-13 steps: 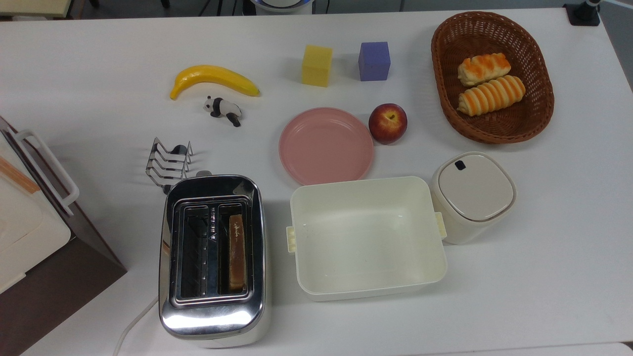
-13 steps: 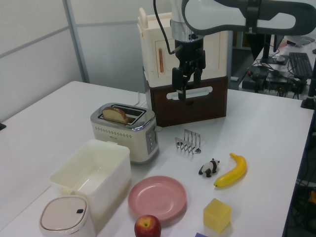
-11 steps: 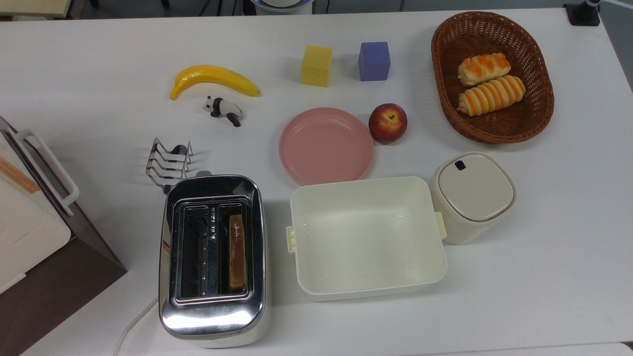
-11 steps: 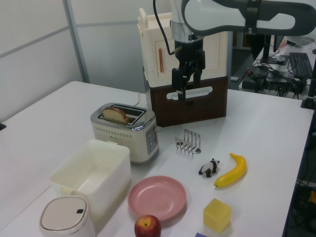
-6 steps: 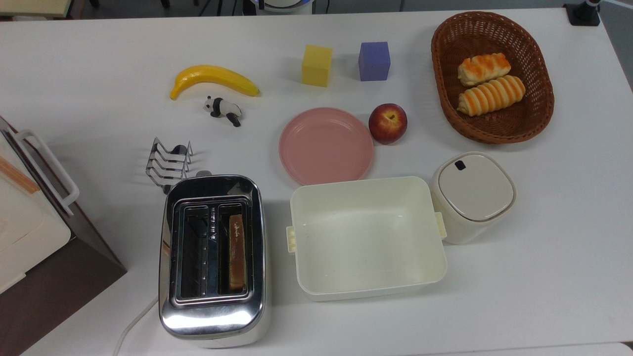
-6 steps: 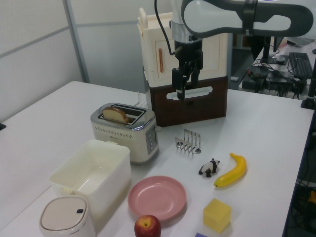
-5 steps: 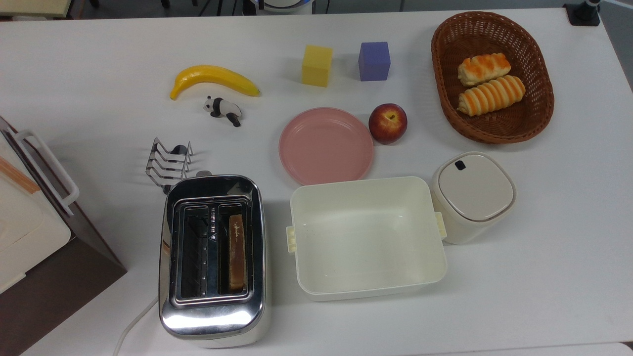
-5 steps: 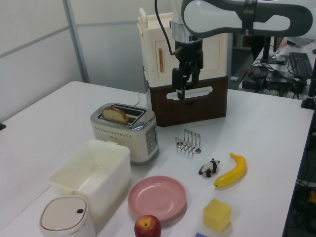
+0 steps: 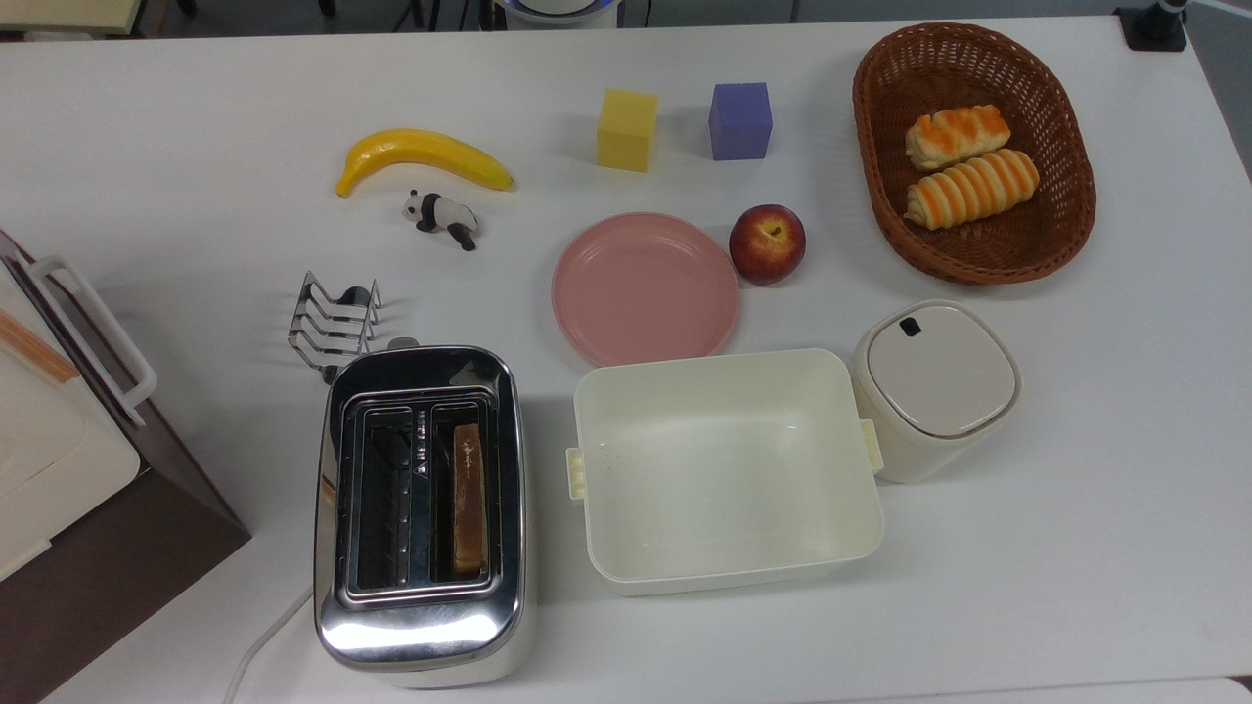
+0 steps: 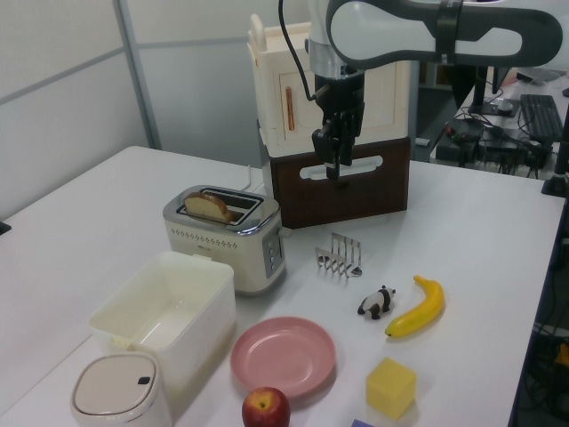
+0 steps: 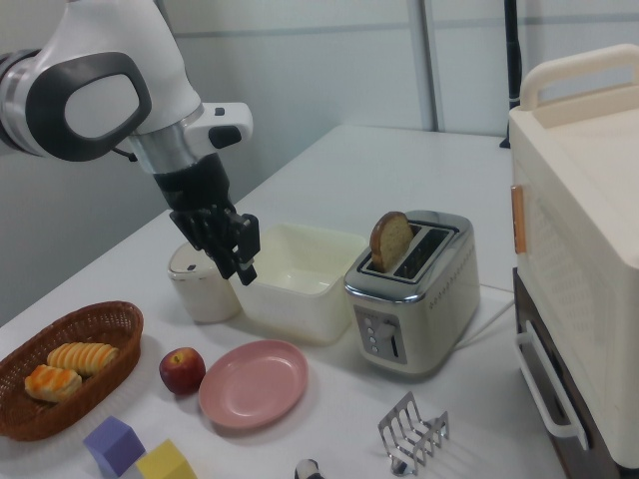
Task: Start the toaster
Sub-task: 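Move the gripper down toward the lever on the silver toaster's side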
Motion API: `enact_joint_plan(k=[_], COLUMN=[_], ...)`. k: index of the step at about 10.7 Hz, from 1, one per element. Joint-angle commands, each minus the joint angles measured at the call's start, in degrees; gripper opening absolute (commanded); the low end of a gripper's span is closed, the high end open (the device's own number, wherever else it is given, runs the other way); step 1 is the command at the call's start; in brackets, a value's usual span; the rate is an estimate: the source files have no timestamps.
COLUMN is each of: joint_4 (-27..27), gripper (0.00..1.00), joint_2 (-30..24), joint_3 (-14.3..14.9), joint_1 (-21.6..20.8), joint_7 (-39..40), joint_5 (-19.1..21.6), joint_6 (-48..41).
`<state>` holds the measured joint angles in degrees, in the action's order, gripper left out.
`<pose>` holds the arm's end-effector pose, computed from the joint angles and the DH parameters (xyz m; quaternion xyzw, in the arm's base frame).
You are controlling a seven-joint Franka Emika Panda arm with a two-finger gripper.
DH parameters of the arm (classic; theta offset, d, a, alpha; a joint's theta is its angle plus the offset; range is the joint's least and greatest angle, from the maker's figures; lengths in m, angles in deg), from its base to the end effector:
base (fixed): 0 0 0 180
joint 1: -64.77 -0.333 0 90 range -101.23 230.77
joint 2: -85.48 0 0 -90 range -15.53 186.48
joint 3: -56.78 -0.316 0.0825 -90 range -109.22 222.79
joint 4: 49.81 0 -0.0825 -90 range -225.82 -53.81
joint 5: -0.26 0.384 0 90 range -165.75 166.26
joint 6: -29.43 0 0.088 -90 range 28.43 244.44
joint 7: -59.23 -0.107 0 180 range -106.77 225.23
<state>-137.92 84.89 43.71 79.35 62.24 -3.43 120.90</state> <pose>0.5542 -0.0206 0.6483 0.9988 0.0128 0.0330 0.0347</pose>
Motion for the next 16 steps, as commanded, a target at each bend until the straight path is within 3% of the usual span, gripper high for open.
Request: enact_joint_plan(k=[1, 4, 9, 16], joint_4=[-3.02, -3.47, -3.12, -2.77], gripper=[0.00, 0.00, 0.00, 0.00], joint_2=[-0.82, 1.36, 10.06, 19.74], joint_3=[1.21, 1.38, 3.05, 4.02], joint_1=[-1.05, -0.70, 0.89, 0.80], joint_7=[1.48, 1.04, 1.03, 1.03], joint_5=[0.88, 0.79, -0.35, -6.42], joint_6=[4.05, 8.80, 21.45, 32.18])
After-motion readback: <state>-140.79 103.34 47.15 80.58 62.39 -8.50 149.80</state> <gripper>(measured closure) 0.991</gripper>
